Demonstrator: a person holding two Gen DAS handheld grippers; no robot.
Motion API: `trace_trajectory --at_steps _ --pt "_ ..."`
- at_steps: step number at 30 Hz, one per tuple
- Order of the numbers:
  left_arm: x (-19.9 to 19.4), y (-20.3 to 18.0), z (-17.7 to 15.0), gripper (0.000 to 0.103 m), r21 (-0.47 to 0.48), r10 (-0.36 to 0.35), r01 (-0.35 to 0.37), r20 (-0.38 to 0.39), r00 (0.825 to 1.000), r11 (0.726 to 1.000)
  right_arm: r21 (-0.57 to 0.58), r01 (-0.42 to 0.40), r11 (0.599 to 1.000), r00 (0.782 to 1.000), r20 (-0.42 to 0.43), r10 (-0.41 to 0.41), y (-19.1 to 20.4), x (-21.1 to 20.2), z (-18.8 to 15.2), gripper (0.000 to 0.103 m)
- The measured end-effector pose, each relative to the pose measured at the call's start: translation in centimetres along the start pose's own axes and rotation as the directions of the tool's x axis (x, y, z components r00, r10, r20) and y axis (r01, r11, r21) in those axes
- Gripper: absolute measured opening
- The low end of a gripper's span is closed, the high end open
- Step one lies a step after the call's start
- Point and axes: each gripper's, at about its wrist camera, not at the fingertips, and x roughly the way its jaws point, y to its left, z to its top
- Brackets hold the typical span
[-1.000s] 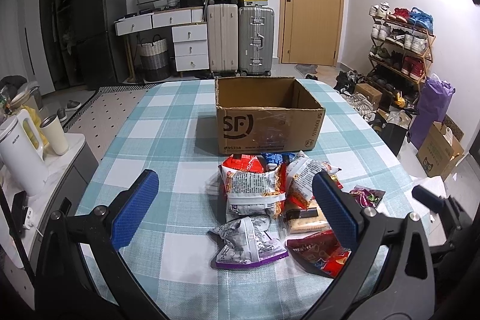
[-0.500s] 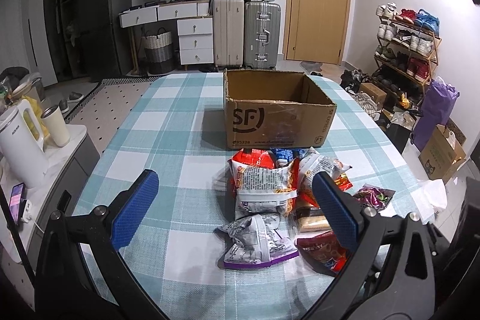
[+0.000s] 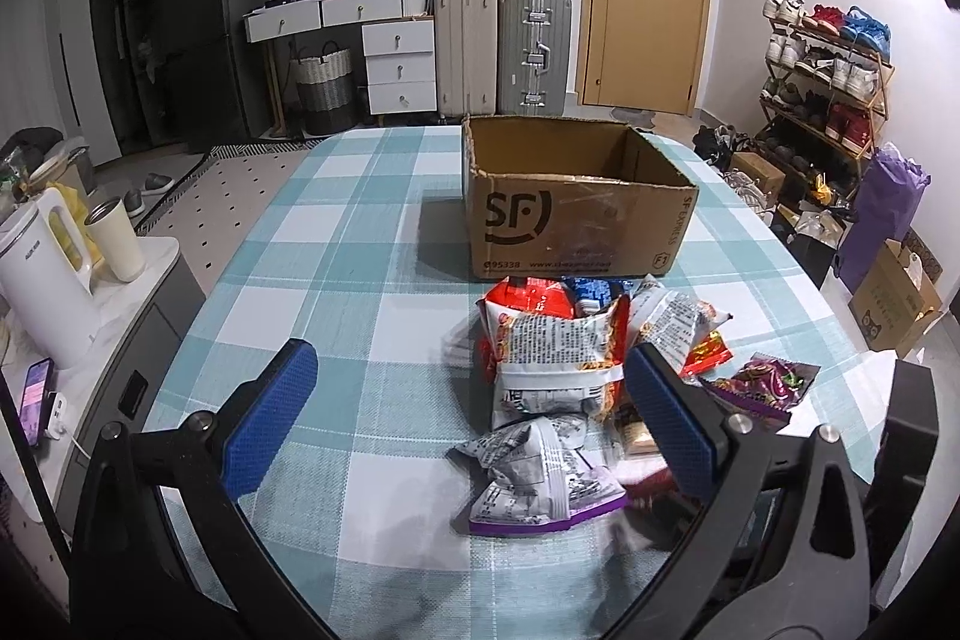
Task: Organize snacks
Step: 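Grasp the red chip bag with the right gripper while the left gripper grasps the white-and-purple bag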
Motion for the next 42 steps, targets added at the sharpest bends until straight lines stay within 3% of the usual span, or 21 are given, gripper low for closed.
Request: trace_trajectory --at_steps 1,9,11,22,24,42 --pt "0.2 0.1 0.0 0.102 -0.001 0.002 -0.002 -0.002 1.0 1.0 0.0 -0.006 1.0 1.0 -0.008 0.006 0.0 0.3 0.0 0.084" --pt "1.5 0.3 -0.3 0.102 -0.008 -0.002 0.002 -0.028 1.0 1.0 -0.02 -0.007 1.0 1.0 -0.003 0.007 0.1 0.9 0.4 0.075" --pt "1.7 0.4 -0.4 0.102 -0.007 -0.006 0.005 -0.033 0.999 1.0 -0.021 -0.006 1.0 1.0 -0.002 0.006 0.0 0.8 0.4 0.068" --pt "1.9 1.1 -0.5 0.102 -0.021 -0.002 0.001 -0.037 0.999 1.0 0.016 -0.04 0.999 0.999 0.011 0.039 -0.7 0.0 0.4 0.057" --pt "1.7 1.4 -0.5 0.102 -0.026 0.0 -0.001 -0.04 0.999 1.0 0.024 -0.045 0.999 0.999 0.008 0.045 -0.8 -0.1 0.4 0.05" --pt "1.9 4.2 -1.4 0.102 -0.045 0.037 -0.041 -0.075 0.996 0.998 0.027 -0.077 0.997 0.995 0.06 0.075 -1.1 -1.7 0.2 0.048"
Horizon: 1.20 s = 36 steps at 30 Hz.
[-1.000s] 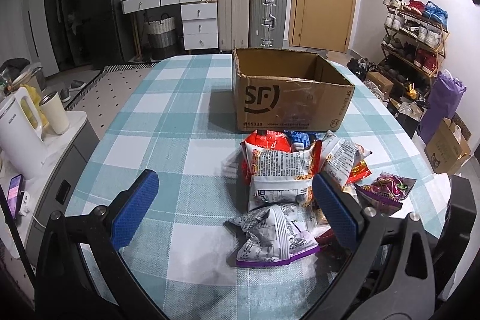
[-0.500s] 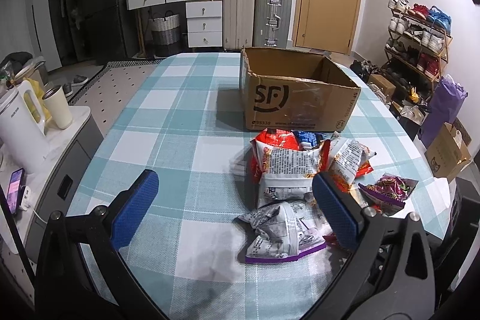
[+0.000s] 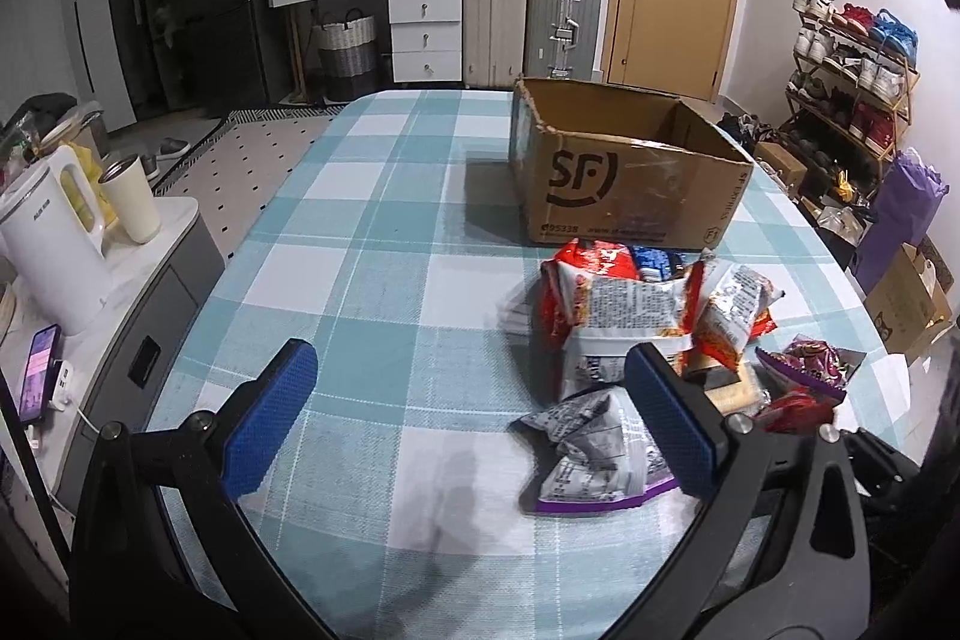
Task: Organize snacks
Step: 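Grasp the red chip bag with the right gripper while the left gripper grasps the white-and-purple bag, then lift both held bags and carry them over the cardboard box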
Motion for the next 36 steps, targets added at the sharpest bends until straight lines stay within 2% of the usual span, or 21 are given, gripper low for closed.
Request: trace_trajectory --at_steps 4,8,16,22,27,29,31,32,34,35,36 --pt "0.8 0.8 -0.1 0.102 -0.012 -0.007 0.007 -0.026 1.0 1.0 -0.011 0.008 1.0 1.0 0.029 -0.007 0.2 -0.9 0.1 0.048" --pt "2.0 1.0 -0.6 0.102 -0.02 -0.046 0.044 -0.072 0.996 0.999 -0.005 0.008 1.0 0.999 0.046 -0.007 -0.2 -1.6 0.3 0.048" --pt "4.5 -1.3 -2.0 0.102 -0.011 -0.155 0.156 -0.183 0.971 0.988 0.003 0.002 1.0 0.998 0.063 -0.003 -1.0 -2.1 0.2 0.048" --pt "6.4 -3.6 -2.2 0.102 0.012 -0.163 0.171 -0.232 0.959 0.985 -0.045 0.029 0.999 0.996 0.083 -0.026 -0.5 -2.5 0.1 0.048" --pt "7.5 -4.3 -2.4 0.101 0.021 -0.144 0.154 -0.247 0.958 0.988 -0.046 0.035 0.998 0.996 0.082 -0.031 -0.5 -2.5 0.3 0.048" --pt "8.0 -4.3 -2.5 0.097 0.015 -0.152 0.161 -0.252 0.956 0.987 -0.046 0.038 0.998 0.996 0.08 -0.034 -0.5 -2.6 0.6 0.048" --pt "8.6 -4.2 -2.6 0.081 0.011 -0.163 0.172 -0.268 0.949 0.985 -0.048 0.042 0.998 0.996 0.077 -0.038 -0.4 -2.5 0.8 0.048" --pt "8.9 -4.0 -2.7 0.079 0.001 -0.179 0.187 -0.276 0.944 0.982 -0.048 0.045 0.998 0.996 0.076 -0.042 -0.3 -2.5 0.9 0.048" --pt "9.4 -3.7 -2.9 0.058 -0.028 -0.24 0.242 -0.288 0.927 0.97 -0.045 0.049 0.998 0.996 0.074 -0.046 -0.2 -2.6 1.1 0.048" --pt "9.6 -3.7 -3.0 0.056 -0.029 -0.251 0.254 -0.292 0.923 0.967 -0.042 0.052 0.998 0.996 0.075 -0.049 -0.2 -2.6 1.2 0.048" --pt "9.8 -3.6 -3.0 0.048 -0.031 -0.268 0.271 -0.292 0.918 0.962 -0.04 0.052 0.998 0.996 0.074 -0.049 -0.2 -2.6 1.3 0.048"
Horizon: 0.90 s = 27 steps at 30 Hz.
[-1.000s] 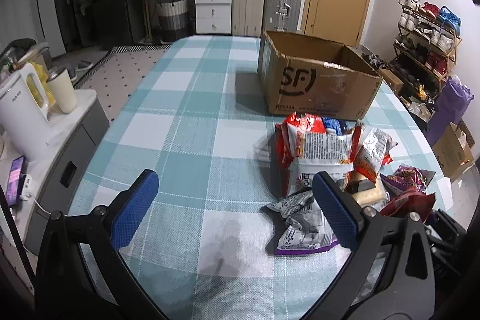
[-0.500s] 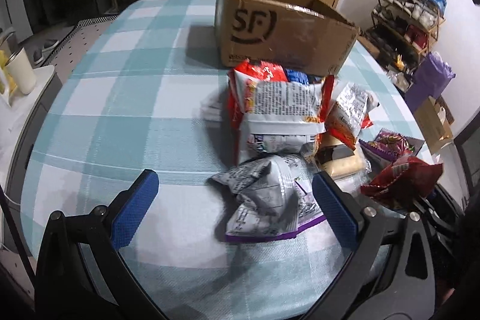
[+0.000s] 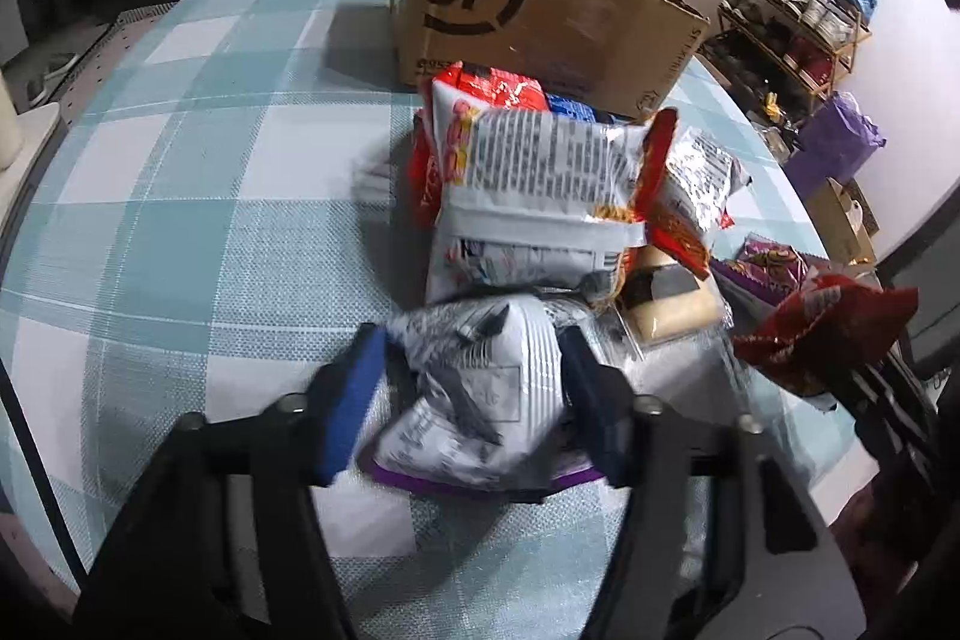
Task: Organize snacks
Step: 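Lift both held bags and carry them over the cardboard box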
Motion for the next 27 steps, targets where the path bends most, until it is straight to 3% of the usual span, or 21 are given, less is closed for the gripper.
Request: trace_trajectory --at_steps 4,11,27 --pt "0.1 0.7 -0.1 0.043 0.005 -0.06 0.06 -0.001 0.998 0.998 0.003 0.003 1.0 1.0 -0.004 -0.003 0.3 -0.1 0.2 0.048" --pt "-0.1 1.5 -0.5 0.041 0.018 -0.083 0.083 0.017 0.996 0.996 0.014 0.01 1.0 1.0 -0.012 -0.009 0.6 0.0 0.8 0.048" --pt "-5.7 1.0 -1.1 0.041 0.035 -0.09 0.086 0.155 0.984 0.996 0.005 0.006 1.0 1.0 0.013 -0.006 1.2 -0.8 1.3 0.048"
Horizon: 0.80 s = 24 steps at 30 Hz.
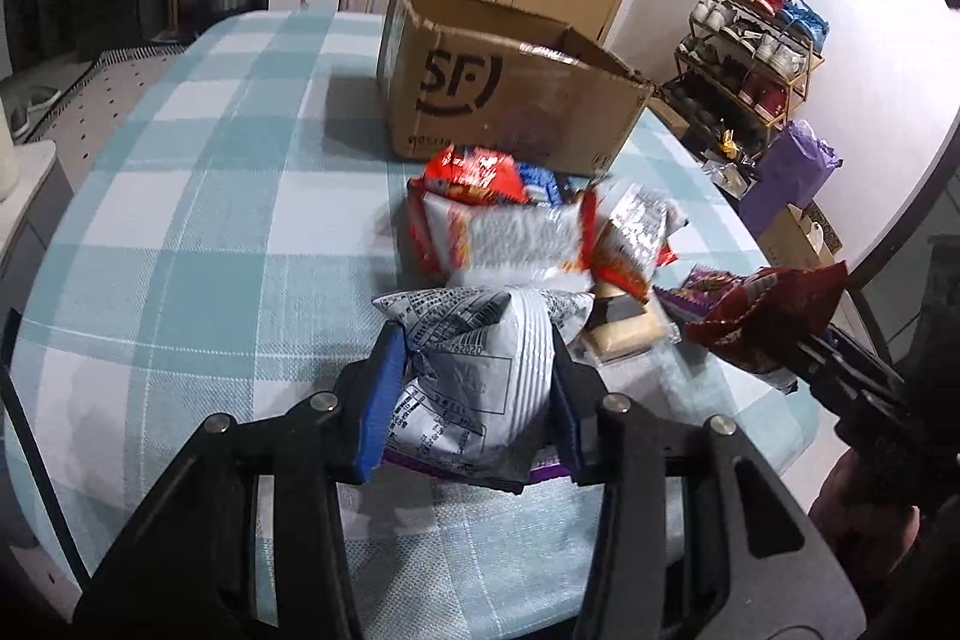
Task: Organize snacks
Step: 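Lift both held bags and carry them over the cardboard box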
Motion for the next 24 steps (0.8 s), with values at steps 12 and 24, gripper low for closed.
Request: trace_trajectory --at_steps 12,24 --pt "-3.5 -1.8 2.7 0.041 0.046 0.014 -0.018 0.069 0.998 0.999 -0.003 -0.03 1.0 0.997 0.066 0.03 0.5 -2.1 1.4 0.048" --pt "-4.4 -2.8 8.5 0.041 0.102 0.048 -0.061 0.124 0.991 0.993 -0.007 -0.075 0.997 0.989 0.127 0.075 0.2 -2.7 5.6 0.048"
